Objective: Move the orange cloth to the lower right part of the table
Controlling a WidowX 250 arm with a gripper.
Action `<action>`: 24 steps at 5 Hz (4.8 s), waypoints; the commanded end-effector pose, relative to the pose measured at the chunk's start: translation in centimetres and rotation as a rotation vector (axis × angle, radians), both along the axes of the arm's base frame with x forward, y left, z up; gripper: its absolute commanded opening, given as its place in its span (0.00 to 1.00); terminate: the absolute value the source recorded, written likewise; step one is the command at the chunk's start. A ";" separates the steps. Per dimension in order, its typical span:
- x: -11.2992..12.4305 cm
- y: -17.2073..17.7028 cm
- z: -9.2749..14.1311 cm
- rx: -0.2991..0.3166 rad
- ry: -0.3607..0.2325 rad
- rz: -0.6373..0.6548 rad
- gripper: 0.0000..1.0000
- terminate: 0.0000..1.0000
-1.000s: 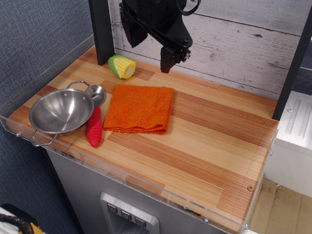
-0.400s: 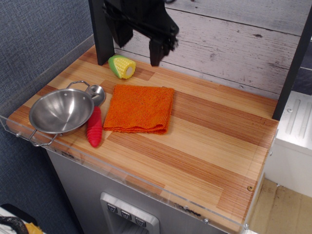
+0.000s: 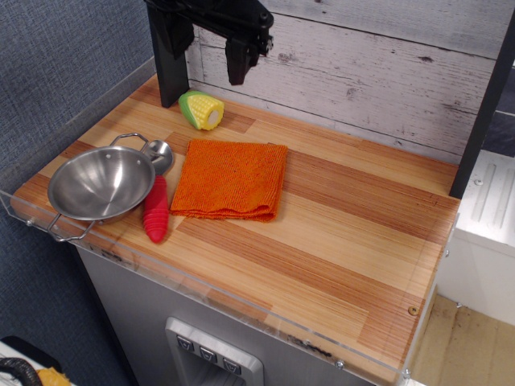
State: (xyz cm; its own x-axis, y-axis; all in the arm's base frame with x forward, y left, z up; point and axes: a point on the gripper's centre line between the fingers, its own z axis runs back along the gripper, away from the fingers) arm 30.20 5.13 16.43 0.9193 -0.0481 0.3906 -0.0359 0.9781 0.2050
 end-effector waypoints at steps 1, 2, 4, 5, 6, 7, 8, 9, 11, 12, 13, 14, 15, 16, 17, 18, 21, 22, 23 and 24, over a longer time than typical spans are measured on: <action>0.6 1.6 -0.8 -0.052 -0.010 0.096 1.00 0.00; 0.9 1.8 -1.9 -0.062 0.014 0.125 1.00 0.00; 1.1 1.9 -4.3 -0.061 0.063 0.166 1.00 0.00; 1.1 2.9 -5.5 -0.023 0.094 0.179 1.00 0.00; 1.3 3.4 -6.7 -0.013 0.117 0.190 1.00 0.00; 1.6 3.4 -8.5 -0.172 0.140 0.186 1.00 0.00; 1.7 3.4 -10.0 -0.134 0.161 0.219 1.00 0.00; 1.8 3.3 -11.6 -0.135 0.199 0.220 1.00 0.00; 1.5 2.8 -13.8 -0.115 0.239 0.216 1.00 0.00; 1.1 2.5 -15.4 -0.115 0.270 0.213 1.00 0.00; 1.0 2.2 -16.3 -0.107 0.288 0.213 1.00 0.00; 1.2 1.5 -16.5 -0.117 0.287 0.206 1.00 0.00; 1.3 -0.5 -16.5 -0.142 0.291 0.169 1.00 0.00; 1.4 -3.2 -16.4 -0.156 0.294 0.088 1.00 0.00; 1.0 -5.6 -15.8 -0.154 0.287 0.011 1.00 0.00; 0.5 -7.4 -15.3 -0.135 0.284 -0.080 1.00 0.00; -3.0 -12.0 -14.3 -0.134 0.287 -0.246 1.00 0.00; -3.5 -12.7 -14.3 -0.135 0.290 -0.268 1.00 0.00; -3.6 -12.5 -14.3 -0.133 0.286 -0.267 1.00 0.00; -3.2 -11.7 -13.7 -0.131 0.262 -0.250 1.00 0.00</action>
State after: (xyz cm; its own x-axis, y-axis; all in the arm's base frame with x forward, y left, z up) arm 27.15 -6.91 1.55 0.9604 -0.2526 0.1174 0.2487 0.9674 0.0473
